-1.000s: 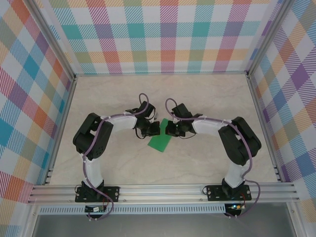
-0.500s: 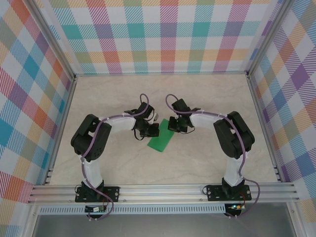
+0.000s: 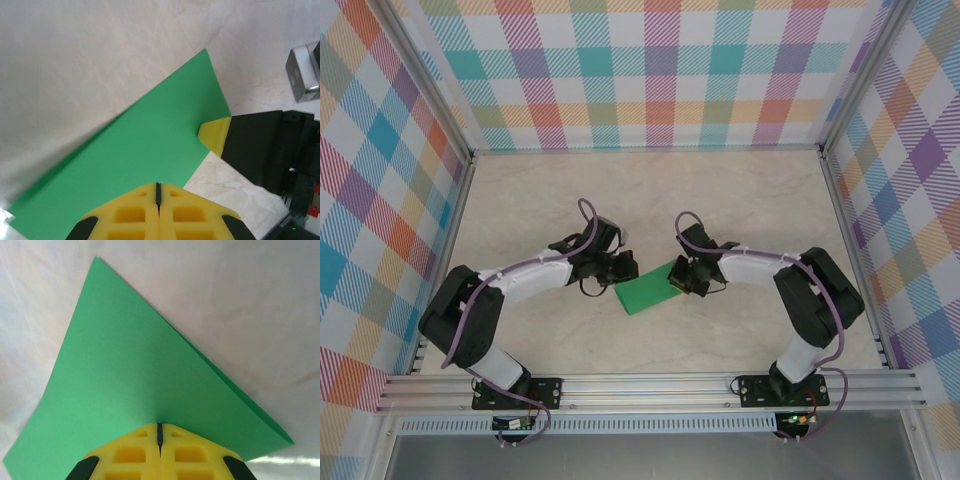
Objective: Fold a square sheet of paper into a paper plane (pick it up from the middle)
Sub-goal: Move the square sheet of paper to the center of the table, then first fold in half a square sheet of paper at the center of the table.
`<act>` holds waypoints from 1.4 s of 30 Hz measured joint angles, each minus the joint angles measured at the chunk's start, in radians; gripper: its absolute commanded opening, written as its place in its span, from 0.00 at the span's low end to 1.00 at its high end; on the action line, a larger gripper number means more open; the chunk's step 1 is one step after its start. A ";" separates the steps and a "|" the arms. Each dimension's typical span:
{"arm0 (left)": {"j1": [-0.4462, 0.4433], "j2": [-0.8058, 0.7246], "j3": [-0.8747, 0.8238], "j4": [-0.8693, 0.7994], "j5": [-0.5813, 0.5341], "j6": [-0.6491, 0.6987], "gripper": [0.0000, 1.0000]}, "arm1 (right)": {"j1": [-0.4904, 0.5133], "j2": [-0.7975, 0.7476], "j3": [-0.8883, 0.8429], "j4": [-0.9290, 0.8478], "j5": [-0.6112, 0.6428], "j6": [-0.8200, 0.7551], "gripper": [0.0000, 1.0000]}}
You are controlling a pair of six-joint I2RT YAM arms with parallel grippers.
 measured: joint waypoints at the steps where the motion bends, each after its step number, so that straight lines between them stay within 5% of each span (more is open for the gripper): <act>1: -0.015 -0.012 -0.020 0.010 -0.014 -0.029 0.00 | 0.004 -0.015 -0.023 0.023 -0.010 0.007 0.04; 16: -0.190 -0.053 -0.192 0.204 -0.208 -0.350 0.00 | 0.008 -0.184 -0.274 0.301 -0.125 -0.074 0.02; 42: -0.243 0.023 -0.218 0.367 -0.227 -0.462 0.00 | 0.043 -0.058 -0.286 0.504 -0.209 -0.092 0.01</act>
